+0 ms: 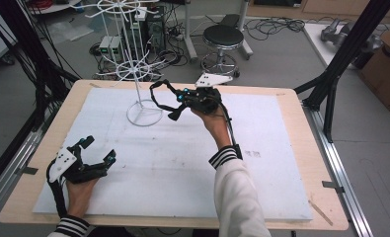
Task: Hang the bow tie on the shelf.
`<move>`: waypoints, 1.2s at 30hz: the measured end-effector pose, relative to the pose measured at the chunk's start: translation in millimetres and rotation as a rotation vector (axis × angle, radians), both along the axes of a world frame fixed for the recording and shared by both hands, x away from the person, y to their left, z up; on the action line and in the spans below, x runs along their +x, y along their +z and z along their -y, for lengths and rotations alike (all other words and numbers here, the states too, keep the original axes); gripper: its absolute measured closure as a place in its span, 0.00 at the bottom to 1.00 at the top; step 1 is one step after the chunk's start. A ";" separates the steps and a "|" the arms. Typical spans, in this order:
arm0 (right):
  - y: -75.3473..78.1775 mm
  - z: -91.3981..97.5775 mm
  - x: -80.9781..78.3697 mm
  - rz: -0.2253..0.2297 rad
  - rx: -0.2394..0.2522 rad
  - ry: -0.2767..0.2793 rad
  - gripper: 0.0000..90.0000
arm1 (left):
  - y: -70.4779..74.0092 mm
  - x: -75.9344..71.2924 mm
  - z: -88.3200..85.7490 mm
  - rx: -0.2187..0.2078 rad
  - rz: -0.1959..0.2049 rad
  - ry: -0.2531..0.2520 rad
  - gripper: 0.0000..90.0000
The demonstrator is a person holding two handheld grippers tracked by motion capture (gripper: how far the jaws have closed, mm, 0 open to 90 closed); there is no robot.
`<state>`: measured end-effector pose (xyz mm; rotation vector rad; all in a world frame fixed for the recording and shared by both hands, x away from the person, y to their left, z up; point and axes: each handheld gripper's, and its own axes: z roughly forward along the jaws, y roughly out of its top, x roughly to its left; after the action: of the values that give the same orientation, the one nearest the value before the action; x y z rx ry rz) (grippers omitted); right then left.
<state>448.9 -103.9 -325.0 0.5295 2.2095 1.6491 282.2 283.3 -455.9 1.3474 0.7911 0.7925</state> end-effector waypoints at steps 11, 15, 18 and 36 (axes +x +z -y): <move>7.9 5.6 -1.5 0.038 0.072 -0.050 0.97 | 0.0 -0.1 0.3 0.002 0.000 0.000 0.05; 11.8 4.8 -0.8 0.039 0.073 -0.063 0.97 | 0.0 -0.1 0.2 0.002 0.000 0.000 0.05; 15.8 2.3 0.7 0.042 0.075 -0.075 0.97 | 0.0 -0.1 0.4 0.001 0.001 0.000 0.05; 17.3 -14.6 16.7 0.050 0.082 -0.154 0.97 | 0.0 0.1 -0.2 -0.005 0.001 0.000 0.05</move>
<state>465.6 -89.3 -307.7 0.6563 2.0186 1.6593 282.3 283.5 -456.0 1.3424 0.7918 0.7912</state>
